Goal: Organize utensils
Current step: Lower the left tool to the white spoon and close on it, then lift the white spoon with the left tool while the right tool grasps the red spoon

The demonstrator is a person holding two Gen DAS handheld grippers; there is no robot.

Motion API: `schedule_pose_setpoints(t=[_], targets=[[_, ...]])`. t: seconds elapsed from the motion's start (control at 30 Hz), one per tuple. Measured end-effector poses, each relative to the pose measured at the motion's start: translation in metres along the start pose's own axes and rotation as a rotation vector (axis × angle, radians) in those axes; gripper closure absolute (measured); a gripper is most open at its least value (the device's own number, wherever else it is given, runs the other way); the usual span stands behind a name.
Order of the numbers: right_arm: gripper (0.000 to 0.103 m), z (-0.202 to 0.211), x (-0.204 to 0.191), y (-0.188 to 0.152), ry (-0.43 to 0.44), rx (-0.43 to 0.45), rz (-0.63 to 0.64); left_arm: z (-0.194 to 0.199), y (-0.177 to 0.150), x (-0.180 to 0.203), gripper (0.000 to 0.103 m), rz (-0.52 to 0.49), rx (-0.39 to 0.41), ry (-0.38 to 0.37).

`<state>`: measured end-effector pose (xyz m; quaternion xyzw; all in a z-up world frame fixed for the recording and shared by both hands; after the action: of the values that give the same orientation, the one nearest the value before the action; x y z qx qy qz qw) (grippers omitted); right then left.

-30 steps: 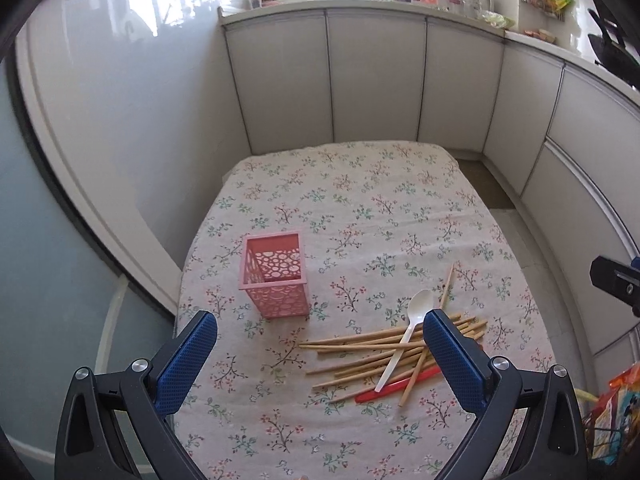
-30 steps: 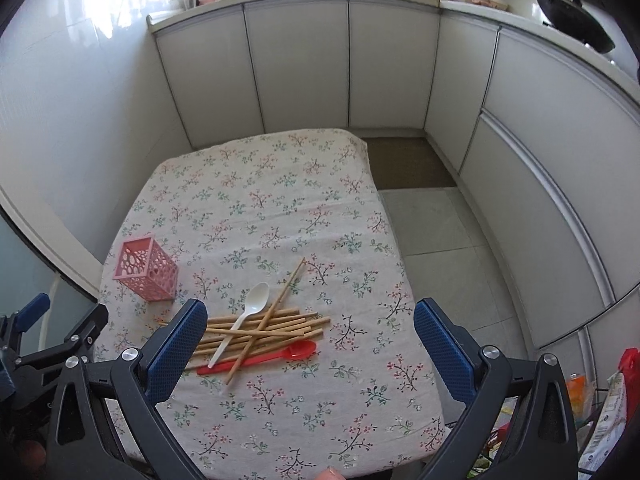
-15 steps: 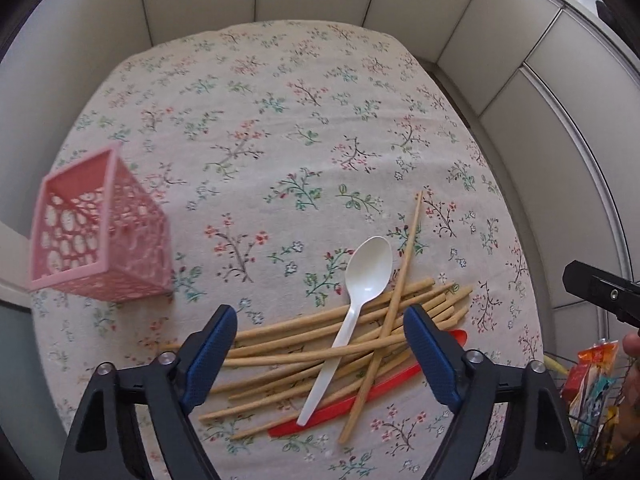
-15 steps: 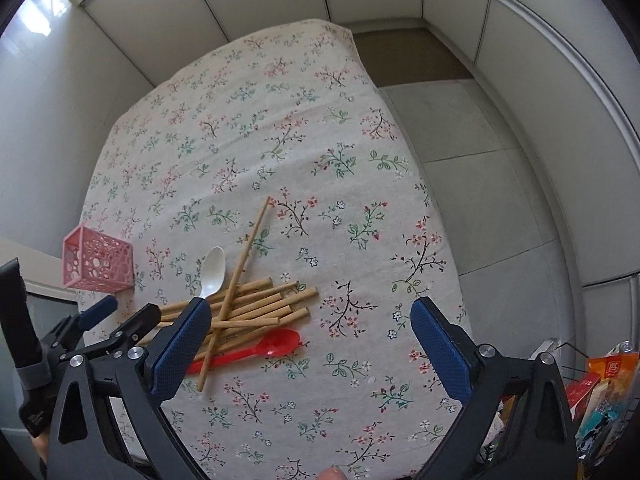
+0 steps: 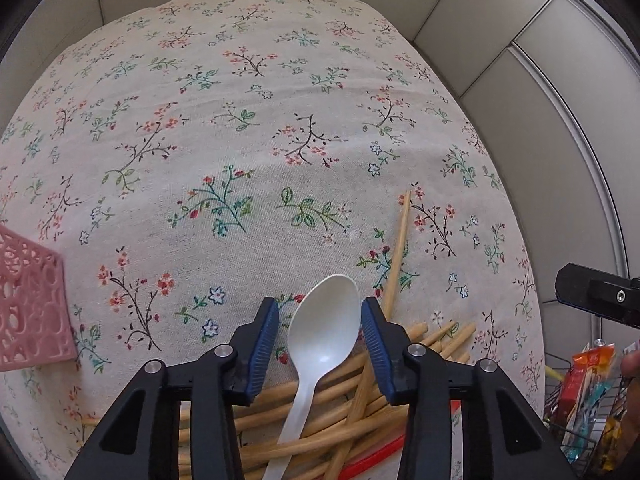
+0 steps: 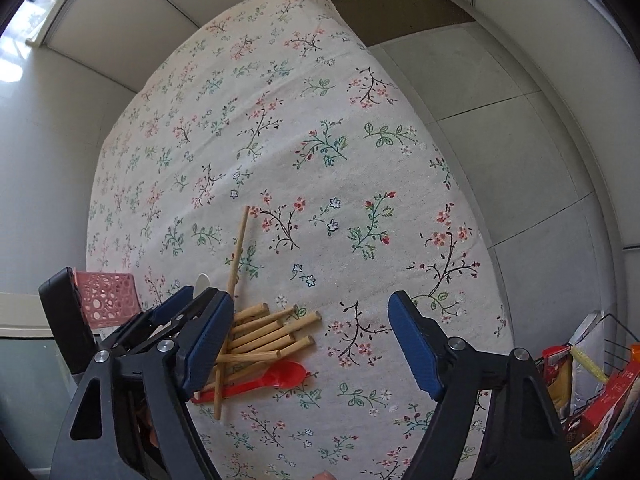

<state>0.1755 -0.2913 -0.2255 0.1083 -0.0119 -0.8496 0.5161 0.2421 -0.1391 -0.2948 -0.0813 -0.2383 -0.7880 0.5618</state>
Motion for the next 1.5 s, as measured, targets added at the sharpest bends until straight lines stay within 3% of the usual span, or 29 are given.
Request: schedule_pose_setpoints(t=[0.23, 0.4, 0.6, 0.77, 0.97, 1.2, 1.37, 1.5], targets=[[0.026, -0.008, -0.006, 0.004, 0.035, -0.014, -0.020, 0.005, 0.002, -0.004, 0.069, -0.010, 0.022, 0.013], [0.034, -0.019, -0.015, 0.003, 0.070, -0.046, -0.023, 0.040, 0.004, 0.001, 0.069, -0.017, 0.113, 0.008], [0.053, -0.034, -0.027, -0.022, 0.040, -0.114, 0.054, 0.083, 0.002, -0.003, 0.069, -0.008, 0.242, 0.015], [0.064, -0.041, -0.021, -0.044, 0.015, -0.149, 0.078, 0.107, -0.003, -0.005, 0.069, -0.011, 0.292, -0.007], [0.076, -0.057, -0.012, -0.065, 0.060, -0.232, 0.040, 0.127, -0.010, -0.008, 0.069, -0.009, 0.342, -0.017], [0.083, -0.062, -0.005, -0.064, 0.088, -0.221, -0.015, 0.136, -0.019, -0.011, 0.069, -0.014, 0.358, -0.005], [0.098, -0.065, -0.009, -0.060, 0.142, -0.190, -0.015, 0.144, -0.023, -0.011, 0.069, -0.024, 0.381, 0.003], [0.101, -0.059, -0.017, -0.055, 0.161, -0.133, 0.010, 0.156, -0.026, -0.014, 0.069, -0.022, 0.424, 0.002]])
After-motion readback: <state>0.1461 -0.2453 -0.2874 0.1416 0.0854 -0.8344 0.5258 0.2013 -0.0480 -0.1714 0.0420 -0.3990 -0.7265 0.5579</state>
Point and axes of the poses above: each gripper's, at about its wrist camera, not at the fingertips, and z roughly against the way its jaws point, x to its right, y to its top, the point moved 6 cm from there along -z, roughly the way its jaws point, and after that the axes turned 10 degrees about -y, right-handed, at the moved point
